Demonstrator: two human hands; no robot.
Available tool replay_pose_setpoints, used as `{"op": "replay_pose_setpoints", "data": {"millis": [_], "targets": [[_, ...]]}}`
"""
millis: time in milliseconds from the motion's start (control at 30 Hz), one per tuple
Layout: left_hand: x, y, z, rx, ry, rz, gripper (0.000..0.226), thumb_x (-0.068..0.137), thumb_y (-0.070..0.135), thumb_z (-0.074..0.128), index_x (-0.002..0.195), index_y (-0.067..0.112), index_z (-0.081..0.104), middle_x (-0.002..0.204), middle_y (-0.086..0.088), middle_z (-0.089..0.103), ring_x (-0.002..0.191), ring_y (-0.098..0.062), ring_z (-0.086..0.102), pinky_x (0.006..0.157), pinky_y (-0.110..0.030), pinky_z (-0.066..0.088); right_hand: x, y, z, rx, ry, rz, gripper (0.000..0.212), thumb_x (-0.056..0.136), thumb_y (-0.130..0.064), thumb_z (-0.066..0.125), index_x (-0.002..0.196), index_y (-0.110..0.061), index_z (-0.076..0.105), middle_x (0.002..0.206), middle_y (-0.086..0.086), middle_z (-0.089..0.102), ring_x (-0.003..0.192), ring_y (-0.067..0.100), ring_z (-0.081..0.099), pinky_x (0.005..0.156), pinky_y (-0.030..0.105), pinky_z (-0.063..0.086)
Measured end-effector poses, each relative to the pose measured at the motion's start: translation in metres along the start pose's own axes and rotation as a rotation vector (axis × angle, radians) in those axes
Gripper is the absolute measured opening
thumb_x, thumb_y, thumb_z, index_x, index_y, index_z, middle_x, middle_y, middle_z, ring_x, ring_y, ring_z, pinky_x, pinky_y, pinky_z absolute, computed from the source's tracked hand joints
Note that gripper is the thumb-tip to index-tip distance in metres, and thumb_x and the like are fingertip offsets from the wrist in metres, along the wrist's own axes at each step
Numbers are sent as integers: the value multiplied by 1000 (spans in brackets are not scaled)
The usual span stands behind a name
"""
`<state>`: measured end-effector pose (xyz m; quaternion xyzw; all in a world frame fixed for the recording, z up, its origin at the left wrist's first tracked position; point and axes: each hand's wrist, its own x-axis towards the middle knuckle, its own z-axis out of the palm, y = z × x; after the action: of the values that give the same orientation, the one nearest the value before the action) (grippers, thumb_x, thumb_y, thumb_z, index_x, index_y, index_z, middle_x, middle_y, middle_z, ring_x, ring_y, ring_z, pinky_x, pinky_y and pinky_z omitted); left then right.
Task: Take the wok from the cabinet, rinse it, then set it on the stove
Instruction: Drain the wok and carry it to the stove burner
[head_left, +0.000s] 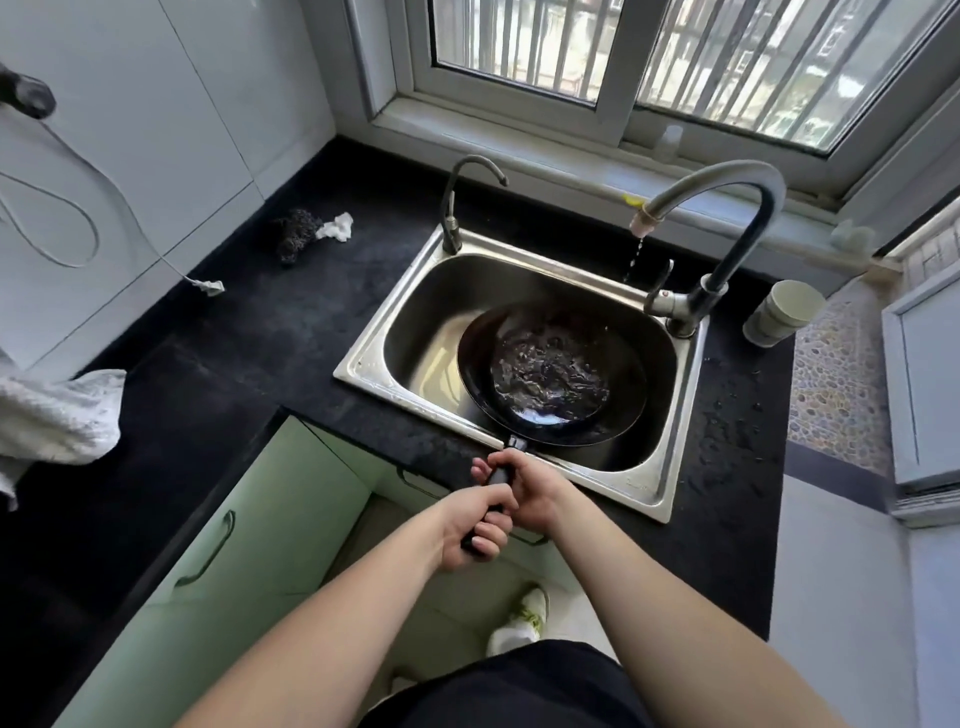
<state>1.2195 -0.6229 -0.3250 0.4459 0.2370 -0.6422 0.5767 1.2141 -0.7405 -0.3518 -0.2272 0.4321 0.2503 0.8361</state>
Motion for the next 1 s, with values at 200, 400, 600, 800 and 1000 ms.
{"op": "replay_pose_setpoints", "data": {"millis": [200,400,600,800,1000], "targets": [[3,-7,-2,67,41,37,30,90,17,43,61,19,37,45,8,22,30,-3,15,28,-15,10,8,-12,6,3,92,18,13,91,1,45,80,-2,50,64,19,68,46,21,65,49,24,56],[5,-11,-10,135,54,45,28,93,19,39,65,18,36,45,8,22,30,-3,15,28,-13,11,8,0,8,100,28,16,18,91,-3,44,75,-2,53,74,15,66,47,17,63,49,19,54],[4,-15,-15,185,94,78,28,95,18,38,67,18,36,44,7,23,29,-3,15,29,-12,11,13,16,2,283,-58,-61,23,98,-17,47,77,-10,52,67,8,69,56,18,68,55,26,56],[3,-16,-9,72,78,80,28,94,16,37,66,17,37,46,6,24,30,-3,17,30,-12,10,12,7,15,171,95,-34,32,85,-20,56,59,-23,36,42,-9,32,33,8,31,41,20,35],[-2,-12,-7,-6,39,79,29,94,13,36,65,16,35,45,7,24,29,-2,17,29,-12,8,12,9,27,90,208,-109,27,87,-16,51,63,-23,39,41,-9,32,31,7,31,42,18,33]]}}
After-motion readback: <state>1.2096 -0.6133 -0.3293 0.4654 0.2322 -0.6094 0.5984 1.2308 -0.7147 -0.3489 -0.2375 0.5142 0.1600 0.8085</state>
